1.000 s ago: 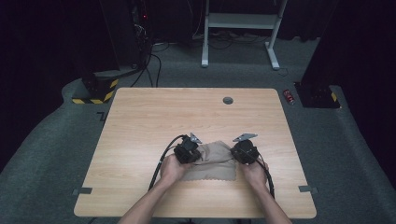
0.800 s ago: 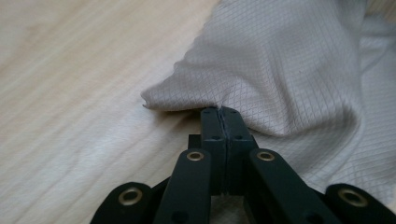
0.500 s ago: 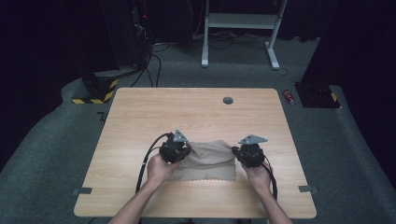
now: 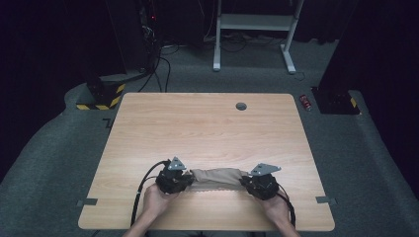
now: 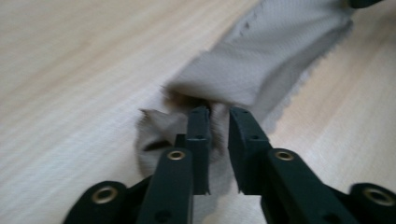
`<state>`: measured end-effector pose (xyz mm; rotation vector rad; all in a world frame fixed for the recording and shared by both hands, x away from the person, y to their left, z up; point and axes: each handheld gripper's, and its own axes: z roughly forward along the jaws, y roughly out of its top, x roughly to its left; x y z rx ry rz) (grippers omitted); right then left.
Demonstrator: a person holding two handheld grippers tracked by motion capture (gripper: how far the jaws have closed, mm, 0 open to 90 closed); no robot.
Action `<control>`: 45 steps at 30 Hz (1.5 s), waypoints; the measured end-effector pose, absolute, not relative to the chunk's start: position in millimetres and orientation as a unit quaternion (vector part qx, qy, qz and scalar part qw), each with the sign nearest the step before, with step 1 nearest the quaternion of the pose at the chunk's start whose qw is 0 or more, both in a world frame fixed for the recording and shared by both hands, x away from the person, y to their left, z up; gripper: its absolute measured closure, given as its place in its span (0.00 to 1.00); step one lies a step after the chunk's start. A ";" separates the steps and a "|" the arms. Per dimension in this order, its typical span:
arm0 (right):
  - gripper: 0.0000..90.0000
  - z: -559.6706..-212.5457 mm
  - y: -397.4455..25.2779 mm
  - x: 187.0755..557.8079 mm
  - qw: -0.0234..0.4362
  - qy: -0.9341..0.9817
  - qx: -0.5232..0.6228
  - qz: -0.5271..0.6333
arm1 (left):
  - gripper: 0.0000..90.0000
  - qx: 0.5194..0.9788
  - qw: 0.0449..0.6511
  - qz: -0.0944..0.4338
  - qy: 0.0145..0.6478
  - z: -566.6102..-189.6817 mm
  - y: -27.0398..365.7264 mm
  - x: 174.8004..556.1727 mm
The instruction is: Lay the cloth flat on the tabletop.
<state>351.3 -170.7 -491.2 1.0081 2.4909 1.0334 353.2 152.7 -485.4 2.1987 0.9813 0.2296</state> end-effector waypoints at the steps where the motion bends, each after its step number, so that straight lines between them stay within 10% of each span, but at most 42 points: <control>1: 0.85 -484.1 -172.0 353.9 0.136 0.849 0.351 0.369 | 0.80 0.846 0.354 0.099 0.387 -482.9 154.6 354.8; 16: 0.73 -499.5 -157.3 397.3 0.115 0.844 0.402 0.336 | 0.86 0.835 0.364 0.084 0.405 -493.1 135.5 387.7; 21: 0.99 -504.3 -154.0 399.2 0.107 0.855 0.385 0.331 | 0.98 0.843 0.363 0.071 0.389 -493.1 132.0 387.0; 34: 0.99 -459.8 -170.1 384.6 0.203 0.821 0.376 0.379 | 0.98 0.847 0.371 0.126 0.360 -448.7 133.6 391.9; 45: 0.87 -498.1 -176.9 402.3 0.179 0.824 0.422 0.334 | 0.76 0.848 0.313 0.127 0.408 -486.3 142.8 408.1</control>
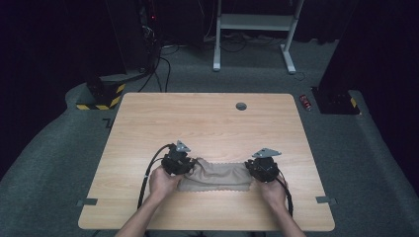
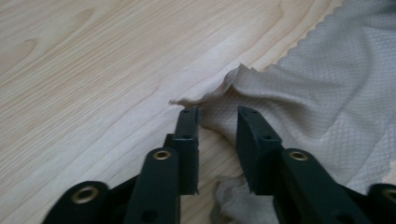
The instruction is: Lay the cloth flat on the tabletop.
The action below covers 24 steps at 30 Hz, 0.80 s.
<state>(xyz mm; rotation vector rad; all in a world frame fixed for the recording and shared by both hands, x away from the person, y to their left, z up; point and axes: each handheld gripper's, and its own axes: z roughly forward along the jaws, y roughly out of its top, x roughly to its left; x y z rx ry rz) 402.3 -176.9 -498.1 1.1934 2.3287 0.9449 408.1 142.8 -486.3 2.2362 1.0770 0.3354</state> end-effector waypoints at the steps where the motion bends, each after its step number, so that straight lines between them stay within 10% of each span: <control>1: 0.87 -498.1 -176.9 402.3 0.179 0.824 0.422 0.334 | 0.76 0.845 0.315 0.128 0.414 -486.2 145.2 407.4; 17: 0.84 -510.4 -176.1 412.1 0.146 0.827 0.441 0.317 | 0.63 0.814 0.329 0.126 0.462 -503.3 141.2 432.7; 24: 0.99 -508.7 -170.8 414.4 0.155 0.840 0.424 0.300 | 0.91 0.838 0.317 0.108 0.430 -507.1 125.4 439.5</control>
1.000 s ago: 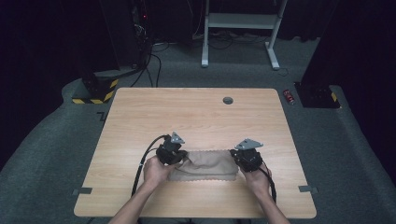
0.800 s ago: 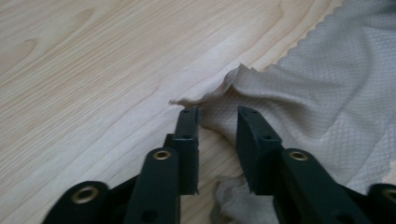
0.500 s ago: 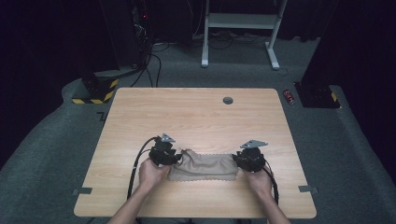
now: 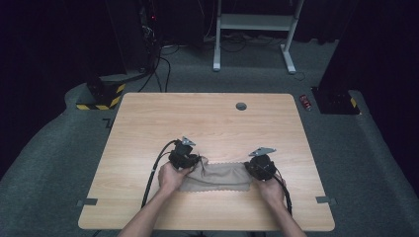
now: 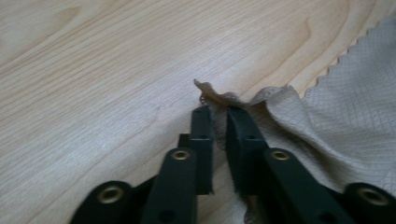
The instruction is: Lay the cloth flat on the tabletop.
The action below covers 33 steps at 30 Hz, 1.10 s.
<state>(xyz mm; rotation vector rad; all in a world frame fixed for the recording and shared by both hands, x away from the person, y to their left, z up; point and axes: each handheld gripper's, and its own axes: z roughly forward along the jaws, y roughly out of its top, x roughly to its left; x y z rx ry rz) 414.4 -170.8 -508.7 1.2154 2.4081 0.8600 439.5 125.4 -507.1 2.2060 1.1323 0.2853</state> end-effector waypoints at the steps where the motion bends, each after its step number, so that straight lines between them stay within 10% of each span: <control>1: 0.99 -508.6 -170.4 415.0 0.156 0.840 0.424 0.302 | 0.96 0.843 0.313 0.111 0.424 -506.7 123.5 439.6; 15: 0.99 -486.3 -172.6 421.3 0.180 0.829 0.420 0.322 | 1.00 0.825 0.338 0.115 0.439 -492.7 149.6 442.6; 21: 0.99 -485.7 -171.7 425.7 0.182 0.827 0.423 0.322 | 0.68 0.814 0.347 0.123 0.448 -498.8 139.8 446.5; 27: 0.99 -486.0 -173.5 427.2 0.181 0.827 0.426 0.320 | 0.59 0.810 0.336 0.133 0.462 -511.5 130.5 453.1; 33: 0.99 -486.9 -174.2 428.3 0.184 0.826 0.428 0.317 | 0.79 0.829 0.319 0.163 0.430 -511.3 122.3 450.3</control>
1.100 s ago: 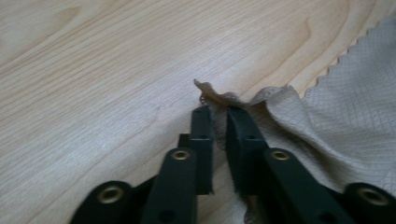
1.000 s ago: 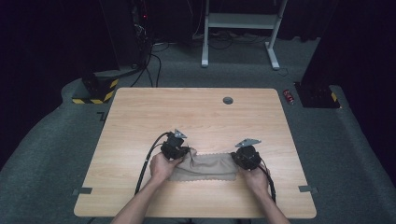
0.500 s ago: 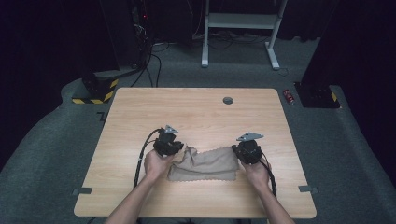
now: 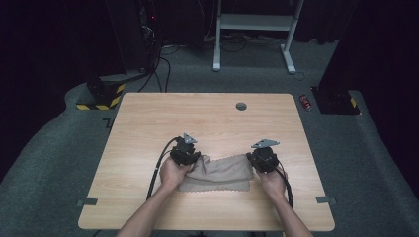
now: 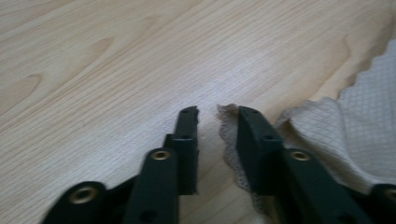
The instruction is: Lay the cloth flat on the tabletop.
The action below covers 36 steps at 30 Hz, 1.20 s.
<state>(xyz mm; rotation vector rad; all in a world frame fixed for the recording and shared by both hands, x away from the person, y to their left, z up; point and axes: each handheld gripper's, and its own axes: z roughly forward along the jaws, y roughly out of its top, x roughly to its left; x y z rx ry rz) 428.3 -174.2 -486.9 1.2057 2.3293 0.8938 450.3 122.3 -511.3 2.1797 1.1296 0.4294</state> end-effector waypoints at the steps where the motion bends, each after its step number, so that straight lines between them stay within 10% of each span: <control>1: 0.99 -487.8 -173.2 428.9 0.187 0.829 0.425 0.313 | 0.95 0.834 0.318 0.162 0.421 -510.9 119.8 449.1; 32: 0.99 -489.1 -155.4 501.6 0.196 0.805 0.474 0.297 | 1.00 0.781 0.330 0.181 0.499 -496.8 160.6 497.2; 36: 0.82 -501.3 -157.2 508.4 0.178 0.797 0.497 0.293 | 0.91 0.780 0.320 0.174 0.509 -505.8 161.3 500.3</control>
